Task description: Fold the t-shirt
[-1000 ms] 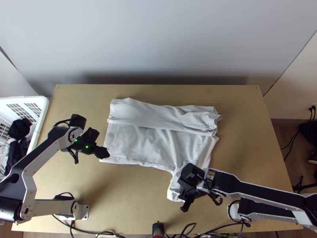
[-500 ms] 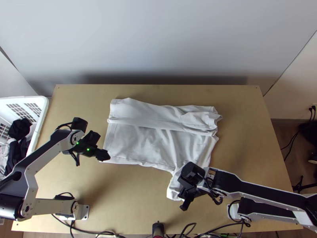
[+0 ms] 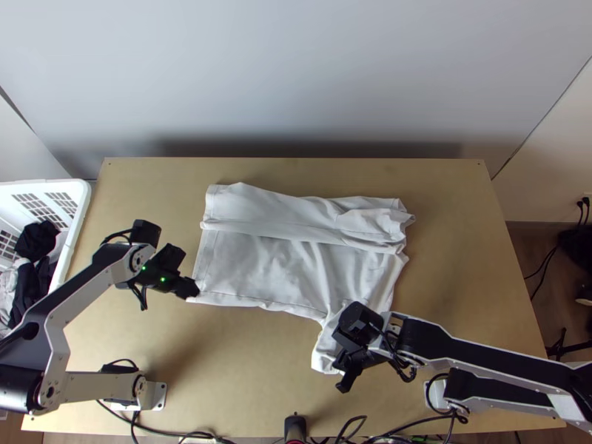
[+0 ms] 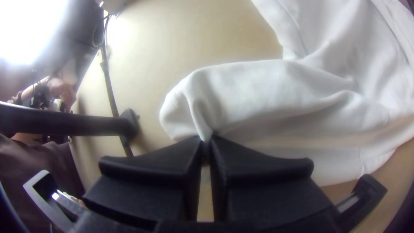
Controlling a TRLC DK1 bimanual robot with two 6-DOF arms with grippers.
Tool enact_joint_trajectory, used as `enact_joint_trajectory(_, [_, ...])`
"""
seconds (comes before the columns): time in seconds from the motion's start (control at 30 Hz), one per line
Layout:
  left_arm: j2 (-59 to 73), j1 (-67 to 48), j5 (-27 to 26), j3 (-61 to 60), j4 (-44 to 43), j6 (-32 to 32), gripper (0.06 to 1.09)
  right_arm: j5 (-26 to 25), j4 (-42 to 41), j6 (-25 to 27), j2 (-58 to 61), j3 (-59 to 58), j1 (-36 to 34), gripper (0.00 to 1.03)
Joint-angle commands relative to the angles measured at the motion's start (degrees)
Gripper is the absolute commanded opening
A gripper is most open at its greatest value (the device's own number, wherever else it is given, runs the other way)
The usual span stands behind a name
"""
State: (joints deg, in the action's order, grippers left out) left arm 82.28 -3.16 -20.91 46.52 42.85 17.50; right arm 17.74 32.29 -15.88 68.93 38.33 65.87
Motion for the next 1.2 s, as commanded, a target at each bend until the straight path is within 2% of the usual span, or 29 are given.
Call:
enact_joint_trajectory(0.0, [-3.35,-0.88,-0.01,-4.16,-6.73,-0.36,0.09,-0.16,-0.48,0.23,-0.2,0.17,-0.48,0.03])
enact_joint_trajectory(0.17, [-1.6,-0.88,-0.01,-3.9,-6.99,-1.24,0.09,-0.16,-0.04,1.38,-1.51,0.7,-2.94,0.03])
enact_joint_trajectory(0.33, [-2.56,0.08,-0.1,-2.84,-6.2,-1.76,0.09,-0.16,0.31,2.26,-4.24,3.86,-10.06,0.03])
enact_joint_trajectory(0.63, [-2.83,-0.27,-2.47,-0.03,-6.64,-6.07,0.09,-0.25,-6.98,4.37,-8.72,5.27,-19.37,0.03])
enact_joint_trajectory(1.17, [-2.04,2.19,-3.79,5.68,-6.64,-9.67,0.09,-0.69,-13.49,6.56,-9.07,6.06,-26.58,0.03])
